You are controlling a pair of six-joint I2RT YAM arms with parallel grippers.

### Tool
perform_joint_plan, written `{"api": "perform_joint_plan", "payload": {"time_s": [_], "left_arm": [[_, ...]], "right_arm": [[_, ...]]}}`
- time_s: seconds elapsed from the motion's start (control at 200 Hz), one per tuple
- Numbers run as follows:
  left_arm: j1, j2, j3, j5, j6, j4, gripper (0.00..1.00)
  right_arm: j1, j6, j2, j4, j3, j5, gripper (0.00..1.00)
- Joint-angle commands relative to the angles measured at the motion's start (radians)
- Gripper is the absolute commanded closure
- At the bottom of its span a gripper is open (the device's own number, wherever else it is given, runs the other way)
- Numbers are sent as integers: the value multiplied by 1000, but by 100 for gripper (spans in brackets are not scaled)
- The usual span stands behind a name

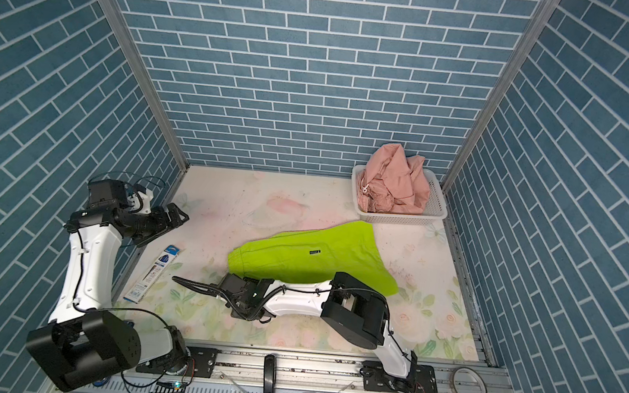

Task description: Fold and stack the shorts

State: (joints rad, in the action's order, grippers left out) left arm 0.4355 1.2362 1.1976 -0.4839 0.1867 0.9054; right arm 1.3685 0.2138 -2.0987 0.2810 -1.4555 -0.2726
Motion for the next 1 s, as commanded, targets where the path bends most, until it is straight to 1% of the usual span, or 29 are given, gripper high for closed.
{"api": "perform_joint_plan", "payload": {"time_s": [0.0,0.21,0.255,0.31,0.365,0.385,0.465,0.535,0.655,0.815,0.93,0.995], "left_arm": [[8,-33,-31,-19,3,-8,0],[8,-37,-86,-44,10,-27,0],[8,-36,-95,-47,8,-29,0],[9,-35,-104,-47,7,-31,0],[8,-35,-111,-48,7,-34,0],[8,-36,-114,-49,8,-34,0],[8,-40,-128,-56,11,-37,0],[8,-43,-145,-82,17,-46,0],[8,-43,-175,-119,34,-62,0],[5,-54,-225,-175,74,-92,0],[-15,-101,-308,-237,153,-155,0],[-61,-137,-364,-249,215,-211,0]], "right_arm": [[1,63,-24,-28,-22,-86,29],[0,84,-44,-54,-27,-116,30],[-2,84,-51,-55,-28,-116,33],[-3,83,-56,-58,-25,-108,38],[-5,83,-58,-60,-19,-96,50],[-6,79,-57,-60,-18,-91,58],[-14,57,-48,-71,-9,-61,82],[-24,28,-24,-104,16,-19,100],[-50,-31,35,-196,83,49,100],[-94,-118,127,-379,216,142,100],[-112,-159,188,-521,313,177,100],[-120,-176,212,-584,352,192,100]]}}
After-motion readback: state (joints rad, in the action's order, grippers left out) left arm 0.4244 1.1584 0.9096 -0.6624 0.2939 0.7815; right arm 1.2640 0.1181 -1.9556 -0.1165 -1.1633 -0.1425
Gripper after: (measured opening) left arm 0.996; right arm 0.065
